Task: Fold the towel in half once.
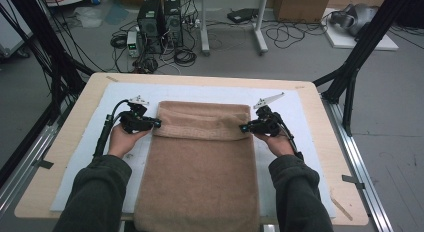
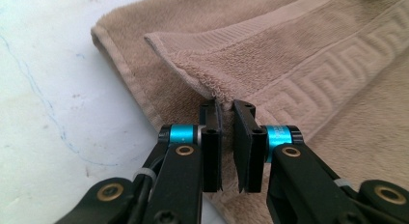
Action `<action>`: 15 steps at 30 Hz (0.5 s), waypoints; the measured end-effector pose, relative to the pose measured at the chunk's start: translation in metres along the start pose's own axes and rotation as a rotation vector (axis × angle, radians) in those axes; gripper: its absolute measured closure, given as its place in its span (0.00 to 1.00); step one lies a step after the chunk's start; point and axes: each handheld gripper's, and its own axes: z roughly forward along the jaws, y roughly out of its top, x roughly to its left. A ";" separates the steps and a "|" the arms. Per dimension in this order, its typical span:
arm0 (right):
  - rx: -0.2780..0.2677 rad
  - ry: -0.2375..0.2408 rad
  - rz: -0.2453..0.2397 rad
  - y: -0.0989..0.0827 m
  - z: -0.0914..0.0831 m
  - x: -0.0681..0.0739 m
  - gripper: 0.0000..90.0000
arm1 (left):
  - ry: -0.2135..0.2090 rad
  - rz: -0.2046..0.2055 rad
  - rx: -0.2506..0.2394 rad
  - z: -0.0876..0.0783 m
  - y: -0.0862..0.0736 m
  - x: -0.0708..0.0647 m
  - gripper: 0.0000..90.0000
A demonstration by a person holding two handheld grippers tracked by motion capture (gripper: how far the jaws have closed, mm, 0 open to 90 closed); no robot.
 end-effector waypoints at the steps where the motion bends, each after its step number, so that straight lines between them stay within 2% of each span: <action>1: -0.006 0.001 -0.004 0.000 -0.003 0.002 0.95 | -0.008 0.006 -0.016 -0.005 0.001 -0.002 0.91; 3: -0.015 0.013 -0.015 0.001 -0.009 0.005 0.95 | -0.026 0.021 -0.053 -0.015 0.002 -0.008 0.91; 5: -0.025 0.025 -0.023 0.000 -0.017 0.010 0.95 | -0.036 0.041 -0.092 -0.027 -0.004 -0.017 0.91; 7: -0.053 0.042 -0.036 -0.003 -0.026 0.018 0.95 | -0.045 0.060 -0.093 -0.037 -0.014 -0.024 0.91; 10: -0.070 0.067 -0.067 -0.016 -0.039 0.035 0.95 | -0.066 0.064 -0.130 -0.056 -0.044 -0.037 0.91; 12: -0.065 0.100 -0.093 -0.035 -0.046 0.053 0.95 | -0.103 0.083 -0.162 -0.071 -0.068 -0.051 0.91; 13: -0.057 0.116 -0.104 -0.045 -0.049 0.062 0.95 | -0.138 0.100 -0.168 -0.078 -0.081 -0.059 0.91; 14: -0.059 0.151 -0.116 -0.056 -0.052 0.072 0.92 | -0.162 0.104 -0.164 -0.083 -0.092 -0.064 0.89; 15: -0.060 0.183 -0.117 -0.066 -0.055 0.080 0.80 | -0.177 0.099 -0.155 -0.088 -0.101 -0.067 0.78</action>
